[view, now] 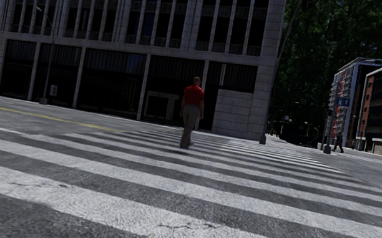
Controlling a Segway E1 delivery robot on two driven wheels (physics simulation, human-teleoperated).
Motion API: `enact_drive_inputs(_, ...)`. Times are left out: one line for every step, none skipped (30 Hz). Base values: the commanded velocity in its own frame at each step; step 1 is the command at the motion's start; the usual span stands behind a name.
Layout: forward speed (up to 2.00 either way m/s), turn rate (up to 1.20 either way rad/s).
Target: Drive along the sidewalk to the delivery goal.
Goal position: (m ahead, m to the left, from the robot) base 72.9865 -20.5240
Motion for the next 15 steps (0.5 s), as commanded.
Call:
enact_drive_inputs(1.34, 0.0)
enact_drive_inputs(1.34, 0.0)
enact_drive_inputs(1.34, 0.0)
enact_drive_inputs(1.34, 0.0)
enact_drive_inputs(1.34, 0.0)
enact_drive_inputs(1.34, 0.0)
enact_drive_inputs(1.34, 0.0)
enact_drive_inputs(1.34, -0.12)
enact_drive_inputs(1.34, -0.12)
enact_drive_inputs(1.34, -0.61)
enact_drive_inputs(1.34, -0.85)
enact_drive_inputs(1.34, -1.03)
enact_drive_inputs(1.34, -1.1)
enact_drive_inputs(1.34, -1.1)
enact_drive_inputs(1.34, -1.12)
